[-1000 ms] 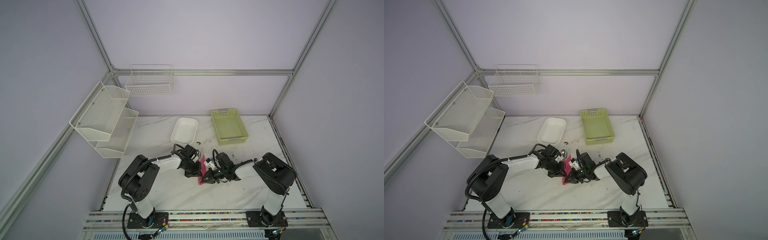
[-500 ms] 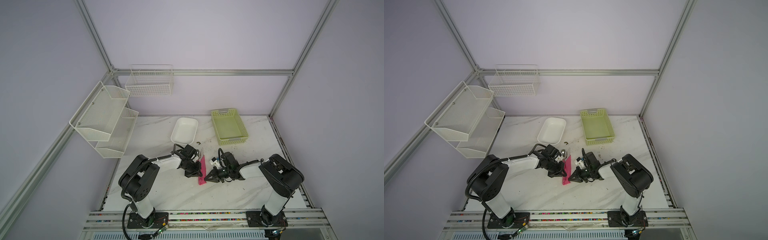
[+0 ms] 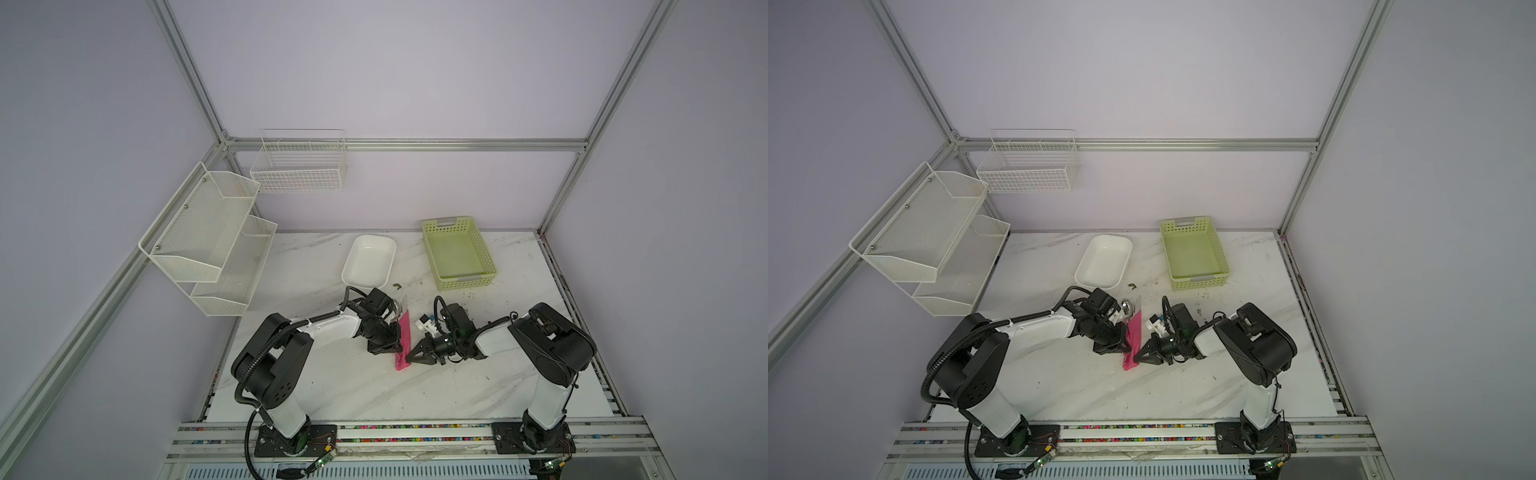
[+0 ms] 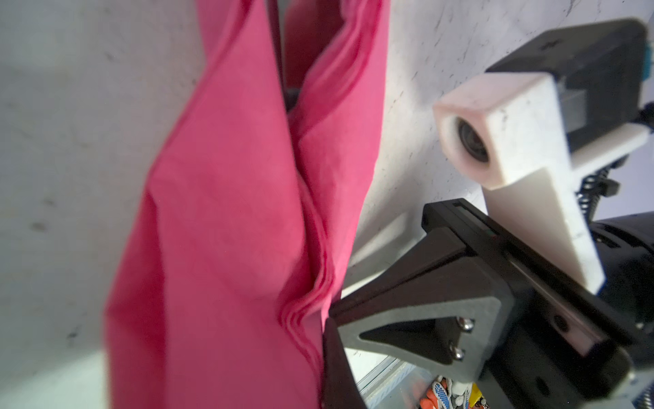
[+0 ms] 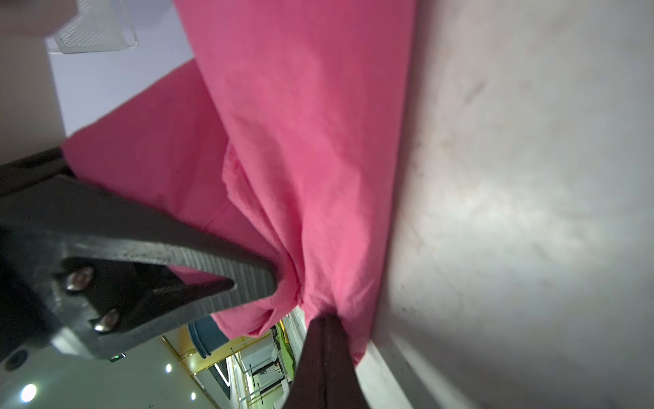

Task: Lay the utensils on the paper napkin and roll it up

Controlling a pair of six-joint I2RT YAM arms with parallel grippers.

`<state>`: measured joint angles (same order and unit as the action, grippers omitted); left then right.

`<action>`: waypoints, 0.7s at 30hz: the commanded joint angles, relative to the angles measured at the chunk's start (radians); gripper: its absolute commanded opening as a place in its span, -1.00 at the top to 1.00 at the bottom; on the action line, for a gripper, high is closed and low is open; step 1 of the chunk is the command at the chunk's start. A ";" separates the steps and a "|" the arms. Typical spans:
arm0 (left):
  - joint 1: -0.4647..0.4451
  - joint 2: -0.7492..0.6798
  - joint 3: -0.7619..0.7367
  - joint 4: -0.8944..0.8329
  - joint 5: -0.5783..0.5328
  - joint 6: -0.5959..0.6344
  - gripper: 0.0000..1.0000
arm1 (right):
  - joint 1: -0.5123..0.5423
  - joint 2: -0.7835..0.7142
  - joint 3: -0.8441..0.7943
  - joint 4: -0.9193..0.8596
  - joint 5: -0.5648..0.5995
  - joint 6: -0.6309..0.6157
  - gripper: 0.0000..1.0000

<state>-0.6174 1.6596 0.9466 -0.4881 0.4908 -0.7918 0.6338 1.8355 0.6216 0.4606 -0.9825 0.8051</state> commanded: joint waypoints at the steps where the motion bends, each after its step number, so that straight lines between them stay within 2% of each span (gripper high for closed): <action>1: -0.012 -0.044 0.048 -0.013 0.009 0.010 0.84 | 0.007 0.047 -0.016 -0.065 0.073 -0.004 1.00; 15: -0.056 0.074 0.083 0.055 0.081 0.019 0.84 | 0.007 0.061 0.003 -0.102 0.084 -0.022 1.00; 21: -0.058 0.091 0.071 0.101 0.103 0.014 0.56 | 0.007 0.058 -0.002 -0.115 0.087 -0.027 1.00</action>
<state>-0.6540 1.7260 0.9672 -0.4450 0.5285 -0.7898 0.6323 1.8458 0.6308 0.4519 -0.9947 0.7906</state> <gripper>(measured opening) 0.201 0.055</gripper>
